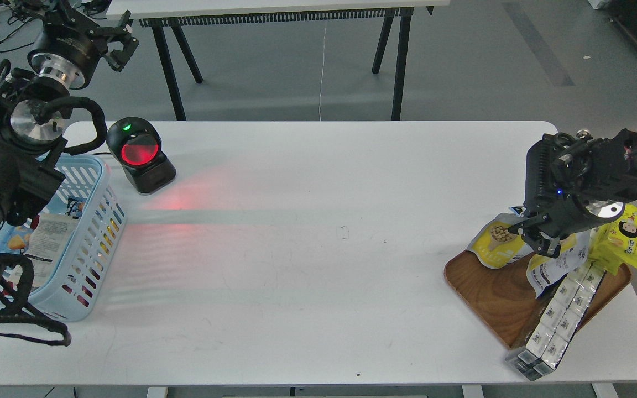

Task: Scan snack and place in basket
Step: 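Lift the snack bag and carry it toward the table center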

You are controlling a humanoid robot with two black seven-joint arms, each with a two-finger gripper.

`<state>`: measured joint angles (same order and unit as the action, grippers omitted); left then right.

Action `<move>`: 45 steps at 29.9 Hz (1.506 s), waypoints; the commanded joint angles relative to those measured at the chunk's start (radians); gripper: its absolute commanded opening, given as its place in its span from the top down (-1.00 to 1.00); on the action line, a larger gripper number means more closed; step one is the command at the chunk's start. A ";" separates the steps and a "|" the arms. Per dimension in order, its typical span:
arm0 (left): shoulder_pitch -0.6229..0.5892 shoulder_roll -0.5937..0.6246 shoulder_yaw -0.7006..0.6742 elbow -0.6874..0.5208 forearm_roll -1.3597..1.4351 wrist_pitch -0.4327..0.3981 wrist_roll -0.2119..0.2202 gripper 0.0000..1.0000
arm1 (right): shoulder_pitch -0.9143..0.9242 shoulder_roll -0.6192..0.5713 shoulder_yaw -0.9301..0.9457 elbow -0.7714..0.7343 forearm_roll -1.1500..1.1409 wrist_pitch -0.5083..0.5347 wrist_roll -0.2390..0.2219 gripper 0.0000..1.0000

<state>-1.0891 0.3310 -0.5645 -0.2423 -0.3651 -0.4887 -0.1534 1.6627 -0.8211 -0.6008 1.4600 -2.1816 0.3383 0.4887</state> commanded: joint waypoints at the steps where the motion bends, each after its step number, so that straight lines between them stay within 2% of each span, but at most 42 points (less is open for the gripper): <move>1: 0.000 0.000 0.000 0.000 0.000 0.000 0.000 -1.00 | 0.000 -0.001 0.059 0.002 0.000 0.002 0.000 1.00; 8: 0.000 0.002 0.000 0.000 0.000 0.000 0.002 -1.00 | -0.004 0.025 0.225 -0.007 0.000 0.019 0.000 1.00; 16: -0.002 -0.001 0.000 0.000 0.000 0.000 0.000 -1.00 | -0.034 0.183 0.374 -0.020 0.000 0.044 0.000 1.00; 23: -0.002 0.000 0.000 0.000 0.000 0.000 0.002 -1.00 | -0.084 0.315 0.412 -0.038 0.000 0.045 0.000 1.00; 31: -0.002 0.002 0.000 0.000 0.000 0.000 0.002 -1.00 | -0.161 0.485 0.464 -0.162 0.000 0.044 0.000 1.00; 45: 0.001 0.010 0.000 0.000 -0.002 0.000 -0.001 -1.00 | -0.207 0.629 0.458 -0.251 0.000 0.045 0.000 0.99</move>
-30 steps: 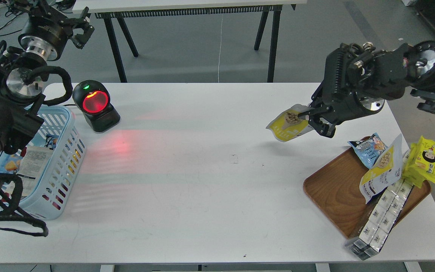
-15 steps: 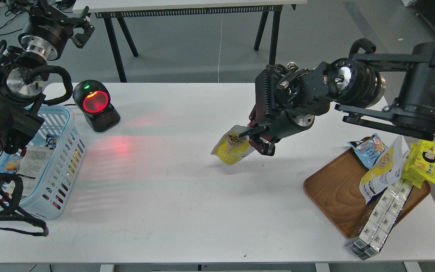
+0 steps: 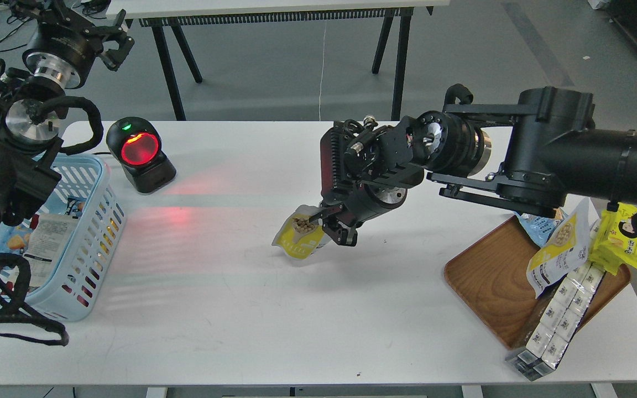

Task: Scan snack and place in basket
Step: 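Lift the snack bag and carry it toward the table center, then release the snack bag on the table and retract the right arm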

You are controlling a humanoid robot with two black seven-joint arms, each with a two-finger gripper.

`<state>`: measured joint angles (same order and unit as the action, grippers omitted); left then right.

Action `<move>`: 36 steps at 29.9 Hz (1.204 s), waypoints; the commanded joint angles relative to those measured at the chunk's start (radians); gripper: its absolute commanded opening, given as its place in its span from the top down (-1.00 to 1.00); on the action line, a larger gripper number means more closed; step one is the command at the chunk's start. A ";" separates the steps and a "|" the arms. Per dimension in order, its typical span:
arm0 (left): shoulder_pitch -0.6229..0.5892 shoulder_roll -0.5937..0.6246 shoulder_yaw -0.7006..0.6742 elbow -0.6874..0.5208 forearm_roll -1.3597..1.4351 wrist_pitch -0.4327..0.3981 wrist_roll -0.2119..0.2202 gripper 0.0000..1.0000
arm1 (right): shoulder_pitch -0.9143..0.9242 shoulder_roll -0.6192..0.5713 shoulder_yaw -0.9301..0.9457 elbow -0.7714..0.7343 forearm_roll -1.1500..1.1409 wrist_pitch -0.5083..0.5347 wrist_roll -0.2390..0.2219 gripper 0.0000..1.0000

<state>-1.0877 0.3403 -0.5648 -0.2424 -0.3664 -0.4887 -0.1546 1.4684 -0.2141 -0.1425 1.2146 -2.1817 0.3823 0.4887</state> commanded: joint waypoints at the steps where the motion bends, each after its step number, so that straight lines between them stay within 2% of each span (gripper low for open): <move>1: 0.000 0.000 0.000 0.000 0.000 0.000 0.000 -1.00 | -0.014 0.024 0.000 -0.007 0.000 0.001 0.000 0.99; 12: 0.002 0.000 -0.001 0.000 0.000 0.000 0.000 -1.00 | -0.014 0.048 -0.008 -0.018 0.000 0.001 0.000 0.95; 18: 0.009 0.000 -0.001 0.000 0.000 0.000 -0.002 -1.00 | -0.008 0.047 -0.006 -0.015 0.000 0.001 0.000 0.79; 25: 0.009 0.002 -0.001 0.000 0.000 0.000 -0.002 -1.00 | 0.003 0.038 -0.006 -0.009 0.000 0.001 0.000 0.70; 28: 0.009 0.005 -0.003 0.000 0.000 0.000 -0.002 -1.00 | 0.007 0.030 0.001 0.000 0.000 0.000 0.000 0.53; 32: 0.008 0.005 -0.006 0.000 0.000 0.000 -0.002 -1.00 | 0.050 -0.034 0.006 0.057 0.000 0.000 0.000 0.04; 36: 0.003 0.002 -0.001 -0.003 0.000 0.000 -0.002 -1.00 | 0.070 -0.112 0.050 0.134 0.000 0.000 0.000 -0.23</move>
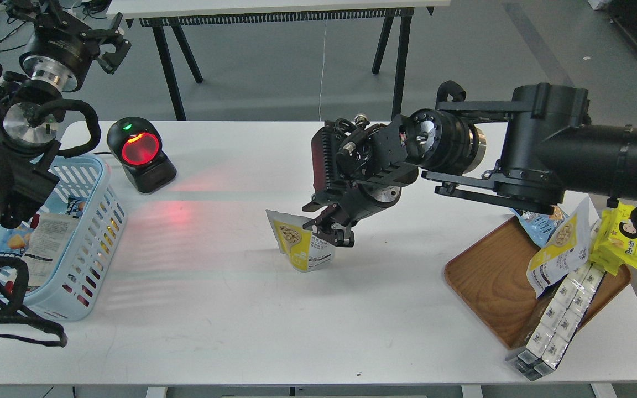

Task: Scan snack and place in basket
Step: 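Release the snack bag on the table and retract the right arm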

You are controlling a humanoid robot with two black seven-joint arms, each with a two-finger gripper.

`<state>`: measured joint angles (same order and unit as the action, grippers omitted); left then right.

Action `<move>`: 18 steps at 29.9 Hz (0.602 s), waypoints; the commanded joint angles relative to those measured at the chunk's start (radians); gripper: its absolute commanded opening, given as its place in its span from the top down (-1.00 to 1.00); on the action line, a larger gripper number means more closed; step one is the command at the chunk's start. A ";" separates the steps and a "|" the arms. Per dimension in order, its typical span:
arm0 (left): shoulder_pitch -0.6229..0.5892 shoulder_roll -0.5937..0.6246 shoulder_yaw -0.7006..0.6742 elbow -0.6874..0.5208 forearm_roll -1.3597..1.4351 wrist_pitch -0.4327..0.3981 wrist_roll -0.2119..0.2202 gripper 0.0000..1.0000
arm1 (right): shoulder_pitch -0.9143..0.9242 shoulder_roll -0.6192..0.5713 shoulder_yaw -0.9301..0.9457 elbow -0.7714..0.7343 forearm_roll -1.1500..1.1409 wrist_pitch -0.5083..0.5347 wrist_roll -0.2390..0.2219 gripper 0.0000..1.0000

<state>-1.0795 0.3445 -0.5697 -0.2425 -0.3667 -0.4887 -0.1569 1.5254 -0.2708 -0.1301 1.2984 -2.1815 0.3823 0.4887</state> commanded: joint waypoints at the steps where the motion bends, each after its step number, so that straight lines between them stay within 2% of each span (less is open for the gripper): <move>1: -0.005 -0.002 0.004 -0.003 0.000 0.000 0.002 -1.00 | 0.012 -0.077 0.061 0.059 0.000 0.000 0.000 -0.31; 3: -0.007 -0.001 0.005 -0.006 0.000 0.000 0.005 -1.00 | -0.001 -0.117 0.114 0.062 0.032 0.006 0.000 -0.54; 5: -0.008 0.002 0.005 -0.012 0.002 0.000 0.011 -1.00 | -0.022 -0.146 0.173 0.055 0.141 0.027 0.000 -0.87; 6: -0.010 0.005 0.005 -0.012 0.002 0.000 0.011 -1.00 | -0.031 -0.156 0.190 0.055 0.190 0.033 0.000 -0.92; 13: -0.014 0.094 0.042 -0.026 0.009 0.000 0.019 -1.00 | -0.077 -0.270 0.266 0.050 0.428 0.021 0.000 -0.97; 18: -0.052 0.152 0.093 -0.066 0.032 0.000 0.019 -1.00 | -0.134 -0.353 0.311 0.000 0.687 0.033 0.000 -0.99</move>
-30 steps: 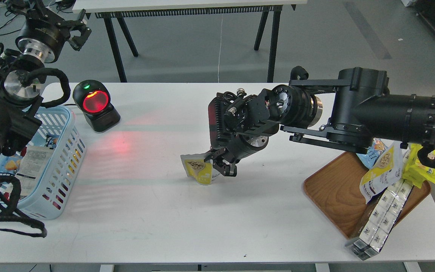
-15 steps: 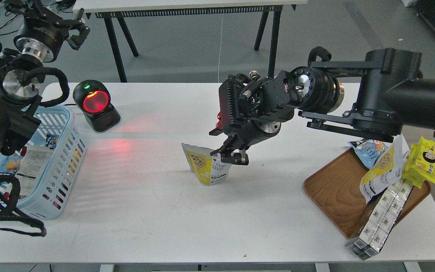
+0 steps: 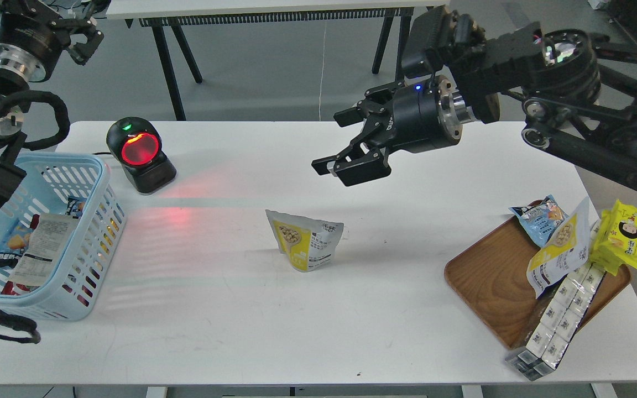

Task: Scan snack and place in basket
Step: 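Release the snack bag on the table and retract the right arm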

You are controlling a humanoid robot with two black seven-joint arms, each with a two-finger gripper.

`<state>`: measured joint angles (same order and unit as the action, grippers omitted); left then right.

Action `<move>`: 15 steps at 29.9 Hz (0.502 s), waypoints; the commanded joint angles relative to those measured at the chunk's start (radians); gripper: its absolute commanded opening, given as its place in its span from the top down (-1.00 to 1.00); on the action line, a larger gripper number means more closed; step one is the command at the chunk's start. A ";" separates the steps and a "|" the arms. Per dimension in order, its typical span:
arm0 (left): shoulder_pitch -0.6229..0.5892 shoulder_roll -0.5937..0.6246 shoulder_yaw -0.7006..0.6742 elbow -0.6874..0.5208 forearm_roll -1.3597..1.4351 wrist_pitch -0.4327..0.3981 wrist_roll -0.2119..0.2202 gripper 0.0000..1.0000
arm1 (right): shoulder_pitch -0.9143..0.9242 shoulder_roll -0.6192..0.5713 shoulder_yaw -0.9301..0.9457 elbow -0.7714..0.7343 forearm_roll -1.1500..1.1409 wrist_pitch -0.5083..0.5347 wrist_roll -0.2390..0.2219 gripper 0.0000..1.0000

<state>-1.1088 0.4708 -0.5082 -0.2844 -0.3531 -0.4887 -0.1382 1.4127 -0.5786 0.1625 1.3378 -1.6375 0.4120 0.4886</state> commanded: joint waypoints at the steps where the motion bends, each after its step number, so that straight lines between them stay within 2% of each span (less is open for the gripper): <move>1: -0.032 0.028 0.043 -0.030 0.037 0.000 0.000 -1.00 | -0.024 -0.049 0.020 -0.060 0.187 0.004 0.000 -0.99; 10: -0.121 0.057 0.074 -0.123 0.392 0.000 -0.009 -1.00 | -0.103 -0.049 0.026 -0.328 0.761 -0.002 0.000 -0.99; 13: -0.123 0.094 0.073 -0.237 0.561 0.000 -0.012 -1.00 | -0.106 -0.047 0.026 -0.405 0.928 0.002 0.000 -0.99; 15: -0.121 0.150 0.073 -0.358 0.646 0.000 -0.012 -1.00 | -0.107 -0.038 0.037 -0.475 1.040 0.005 0.000 -0.99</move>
<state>-1.2297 0.5570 -0.4348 -0.4972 0.1665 -0.4890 -0.1492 1.3085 -0.6263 0.1894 0.9520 -0.7526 0.4124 0.4884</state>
